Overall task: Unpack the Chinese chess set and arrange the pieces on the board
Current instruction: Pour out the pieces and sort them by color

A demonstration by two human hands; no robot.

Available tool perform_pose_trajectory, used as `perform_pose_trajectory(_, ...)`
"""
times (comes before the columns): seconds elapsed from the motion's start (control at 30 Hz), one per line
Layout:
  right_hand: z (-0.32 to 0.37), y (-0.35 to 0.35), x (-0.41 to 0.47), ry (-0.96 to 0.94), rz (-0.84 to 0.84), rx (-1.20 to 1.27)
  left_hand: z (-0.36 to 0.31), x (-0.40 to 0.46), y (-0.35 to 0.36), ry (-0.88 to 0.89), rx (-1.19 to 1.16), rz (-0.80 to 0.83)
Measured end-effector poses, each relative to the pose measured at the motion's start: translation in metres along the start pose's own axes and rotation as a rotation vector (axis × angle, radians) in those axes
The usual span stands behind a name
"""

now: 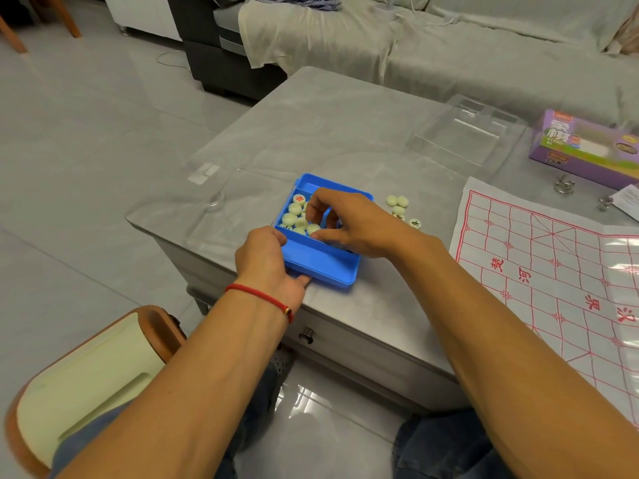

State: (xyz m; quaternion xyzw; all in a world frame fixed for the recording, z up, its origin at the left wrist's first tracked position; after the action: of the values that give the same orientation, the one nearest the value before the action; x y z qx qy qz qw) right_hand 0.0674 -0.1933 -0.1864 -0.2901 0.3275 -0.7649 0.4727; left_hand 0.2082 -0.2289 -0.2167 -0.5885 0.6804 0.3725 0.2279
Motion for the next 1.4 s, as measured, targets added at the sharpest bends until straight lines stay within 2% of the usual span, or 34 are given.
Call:
perform_pose_trajectory(0.63,-0.005,-0.009,0.001,0.136,-0.041,0.148,0.001,0.000,0.001,-0.007,-0.010,0.021)
perform_pose_trajectory(0.7,-0.012,-0.029,0.002,0.154,-0.149,0.179,0.001,-0.001,0.001,-0.013,-0.012,0.019)
perform_pose_trajectory(0.77,-0.032,-0.059,0.000,0.213,-0.341,0.153,0.001,0.000,0.000,-0.018,-0.007,0.014)
perform_pose_trajectory(0.83,-0.058,-0.083,-0.009,0.309,-0.473,0.038,0.001,0.000,0.000,-0.021,-0.007,0.014)
perform_pose_trajectory(0.87,-0.070,-0.090,-0.015,0.356,-0.481,-0.038,0.001,0.000,0.000,-0.022,-0.007,0.016)
perform_pose_trajectory(0.93,-0.089,-0.090,-0.024,0.434,-0.434,-0.134,0.001,-0.002,0.001,-0.022,-0.007,0.018)
perform_pose_trajectory(1.1,-0.096,-0.082,-0.027,0.495,-0.368,-0.142,0.001,-0.001,0.001,-0.022,-0.007,0.014)
perform_pose_trajectory(1.23,-0.086,-0.087,-0.024,0.459,-0.372,-0.161,0.000,-0.002,0.000,-0.024,-0.010,0.008)
perform_pose_trajectory(1.33,-0.065,-0.091,-0.020,0.358,-0.389,-0.209,0.001,-0.002,0.000,-0.023,0.003,0.001)
perform_pose_trajectory(1.4,-0.044,-0.082,-0.015,0.261,-0.299,-0.176,0.001,-0.001,0.000,-0.014,0.020,-0.009)
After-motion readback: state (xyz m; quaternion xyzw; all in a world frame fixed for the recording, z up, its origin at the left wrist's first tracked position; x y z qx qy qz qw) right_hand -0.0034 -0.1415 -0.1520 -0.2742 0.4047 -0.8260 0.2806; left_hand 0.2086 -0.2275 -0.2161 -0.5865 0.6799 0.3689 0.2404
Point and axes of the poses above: each hand's wrist, its own x-axis towards the middle knuckle, its own y-axis out of the palm, z = x × y, the point moved 7 cm from there along x, towards the middle knuckle, and after that the axes turned 11 degrees about -z, right-handed, at the moved point
